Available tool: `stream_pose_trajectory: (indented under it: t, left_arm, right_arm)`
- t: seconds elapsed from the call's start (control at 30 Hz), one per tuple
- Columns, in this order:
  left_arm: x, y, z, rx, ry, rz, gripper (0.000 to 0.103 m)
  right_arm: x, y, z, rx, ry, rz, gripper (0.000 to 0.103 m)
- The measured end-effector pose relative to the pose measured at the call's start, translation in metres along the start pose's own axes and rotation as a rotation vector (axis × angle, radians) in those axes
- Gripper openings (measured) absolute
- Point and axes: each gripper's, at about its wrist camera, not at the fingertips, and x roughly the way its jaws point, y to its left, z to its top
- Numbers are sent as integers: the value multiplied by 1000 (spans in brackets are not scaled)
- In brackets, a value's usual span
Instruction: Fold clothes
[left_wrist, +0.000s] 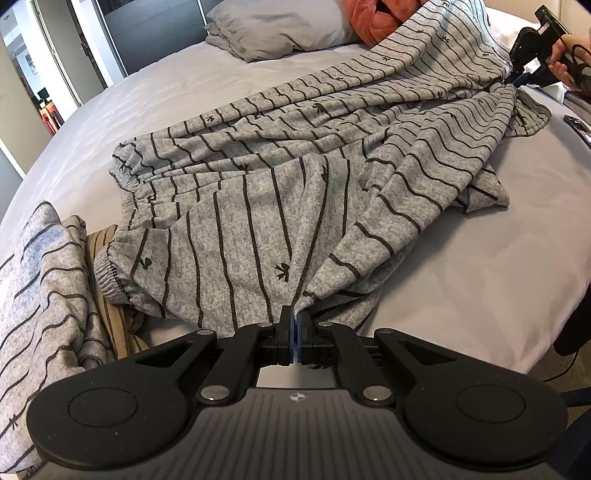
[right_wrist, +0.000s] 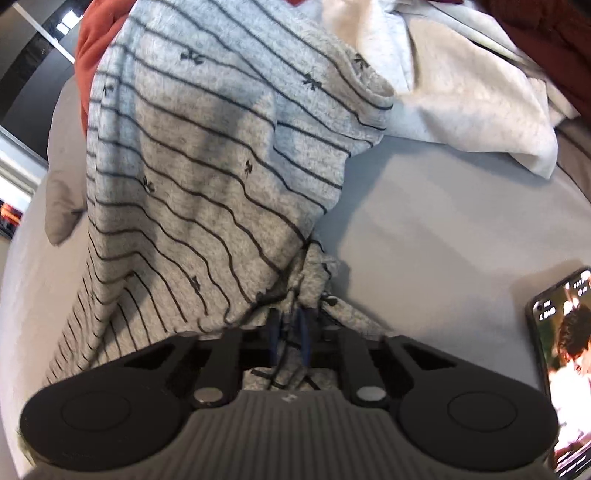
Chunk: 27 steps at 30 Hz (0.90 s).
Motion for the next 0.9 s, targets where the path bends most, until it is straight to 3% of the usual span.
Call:
stream_pose_trajectory:
  t: [0.17,0.53,0.8,0.9]
  left_arm:
    - [-9,4,9,-33,-47,8,0]
    - [-83,32,76,-221,-370,83,0]
    - [-105,35,129,-308,-502,68,0]
    - [-117,21,134,-270,-535,43,0]
  right_arm:
    - [-35,-3,5,27,-85,49,6]
    - [-160,11,17,77,-405,304,6]
    - [-235,16,63,80,-551,382,6]
    - [-234,-11,58,86,-533,326,6]
